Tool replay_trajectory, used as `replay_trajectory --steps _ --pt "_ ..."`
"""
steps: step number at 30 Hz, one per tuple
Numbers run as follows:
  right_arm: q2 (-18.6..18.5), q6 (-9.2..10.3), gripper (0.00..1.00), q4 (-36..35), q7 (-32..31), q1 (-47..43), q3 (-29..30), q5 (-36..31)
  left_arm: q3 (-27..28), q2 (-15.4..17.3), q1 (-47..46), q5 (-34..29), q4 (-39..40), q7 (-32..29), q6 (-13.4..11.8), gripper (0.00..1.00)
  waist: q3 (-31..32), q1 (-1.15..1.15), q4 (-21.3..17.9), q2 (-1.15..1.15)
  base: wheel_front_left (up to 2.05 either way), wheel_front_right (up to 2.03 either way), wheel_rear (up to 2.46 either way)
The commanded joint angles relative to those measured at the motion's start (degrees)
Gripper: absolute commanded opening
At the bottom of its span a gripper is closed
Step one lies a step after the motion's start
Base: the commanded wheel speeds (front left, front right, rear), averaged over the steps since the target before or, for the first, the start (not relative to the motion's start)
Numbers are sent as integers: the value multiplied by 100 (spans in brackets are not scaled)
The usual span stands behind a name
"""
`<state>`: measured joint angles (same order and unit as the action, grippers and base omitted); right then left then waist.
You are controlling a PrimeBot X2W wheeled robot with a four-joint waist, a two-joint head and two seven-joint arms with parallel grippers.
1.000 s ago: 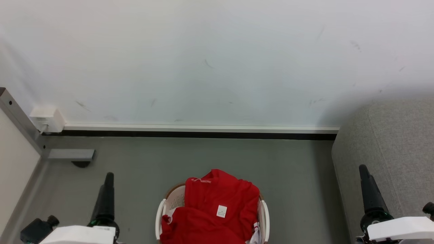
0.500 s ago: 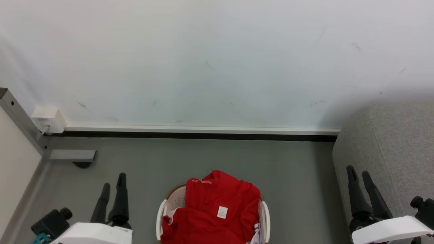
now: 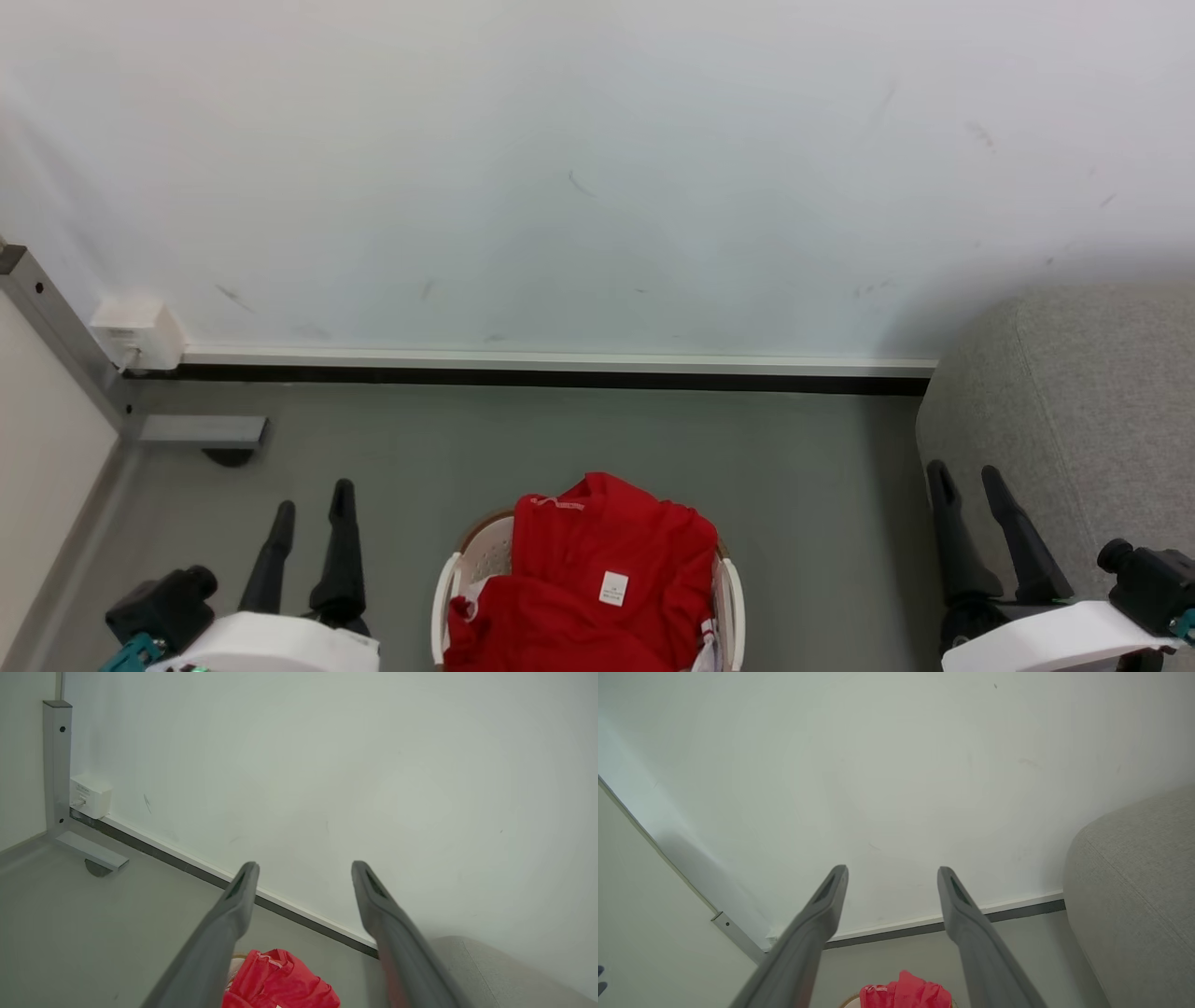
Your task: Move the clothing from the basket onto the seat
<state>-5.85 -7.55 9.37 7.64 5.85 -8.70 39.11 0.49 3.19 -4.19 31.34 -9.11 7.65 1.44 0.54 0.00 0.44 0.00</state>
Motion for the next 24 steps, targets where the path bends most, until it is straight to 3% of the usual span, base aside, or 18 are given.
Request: replay_trajectory --steps 1,24 --pt "-80 6 100 -56 48 149 -16 -148 -19 90 -16 -233 61 47 -30 100 2 0 3 0 0 0 0" --pt "-75 8 100 -78 377 198 -185 -1329 -208 164 -27 -1445 108 365 -253 100 10 0 0 0 0 0 0"
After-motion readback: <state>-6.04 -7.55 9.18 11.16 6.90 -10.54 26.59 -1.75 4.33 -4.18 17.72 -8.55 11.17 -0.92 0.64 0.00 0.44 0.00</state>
